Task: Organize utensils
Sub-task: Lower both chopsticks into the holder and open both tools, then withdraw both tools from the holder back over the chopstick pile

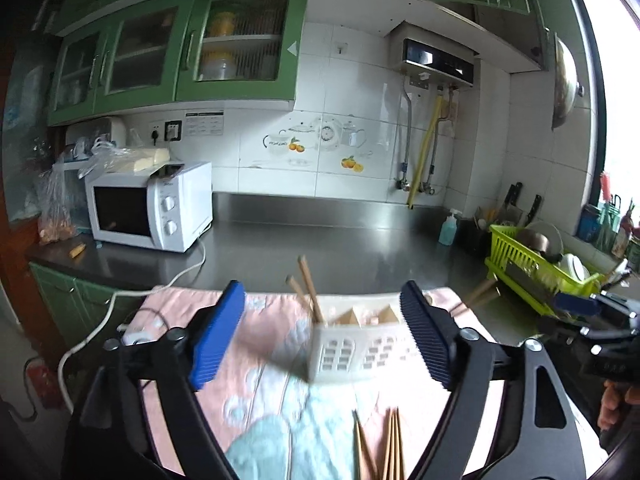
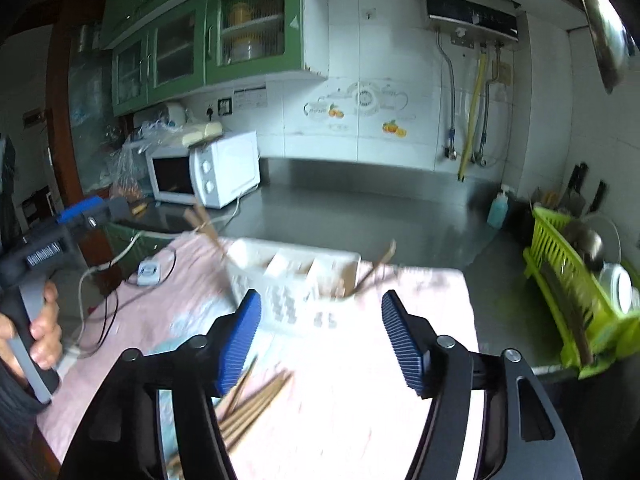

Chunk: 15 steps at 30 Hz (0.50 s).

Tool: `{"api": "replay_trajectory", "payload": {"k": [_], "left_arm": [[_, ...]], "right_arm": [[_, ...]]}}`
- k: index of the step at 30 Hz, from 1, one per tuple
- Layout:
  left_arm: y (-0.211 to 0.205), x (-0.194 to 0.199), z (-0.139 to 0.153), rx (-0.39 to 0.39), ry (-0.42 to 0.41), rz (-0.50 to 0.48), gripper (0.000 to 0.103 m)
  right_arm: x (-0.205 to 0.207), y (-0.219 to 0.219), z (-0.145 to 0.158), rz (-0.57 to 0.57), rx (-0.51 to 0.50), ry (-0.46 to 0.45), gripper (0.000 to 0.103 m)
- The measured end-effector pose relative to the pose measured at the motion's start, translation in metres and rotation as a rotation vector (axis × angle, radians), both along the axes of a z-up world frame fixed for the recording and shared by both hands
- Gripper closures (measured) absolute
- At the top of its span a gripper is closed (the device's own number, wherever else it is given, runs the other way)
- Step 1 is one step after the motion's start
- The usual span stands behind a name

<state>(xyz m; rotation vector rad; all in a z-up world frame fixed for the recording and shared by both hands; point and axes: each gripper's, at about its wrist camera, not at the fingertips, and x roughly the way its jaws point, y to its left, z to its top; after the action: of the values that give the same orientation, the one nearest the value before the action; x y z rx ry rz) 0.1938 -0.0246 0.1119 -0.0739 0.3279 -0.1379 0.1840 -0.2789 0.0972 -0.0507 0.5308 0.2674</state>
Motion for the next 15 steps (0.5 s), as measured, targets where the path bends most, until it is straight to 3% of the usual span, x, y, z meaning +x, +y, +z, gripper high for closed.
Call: {"api": "replay_trajectory", "payload": {"k": [7,15], "left_arm": [[0.015,-0.067,-0.024,0.038,0.006,0.034,0.011],[0.03,-0.112,-0.063,0.064,0.042,0.098,0.009]], "right_arm": [[-0.052,0.016,-0.06,0.02,0.006,0.092,0.037],[-0.094,0.051,-0.133,0.041,-0.022,0.204,0.037]]}}
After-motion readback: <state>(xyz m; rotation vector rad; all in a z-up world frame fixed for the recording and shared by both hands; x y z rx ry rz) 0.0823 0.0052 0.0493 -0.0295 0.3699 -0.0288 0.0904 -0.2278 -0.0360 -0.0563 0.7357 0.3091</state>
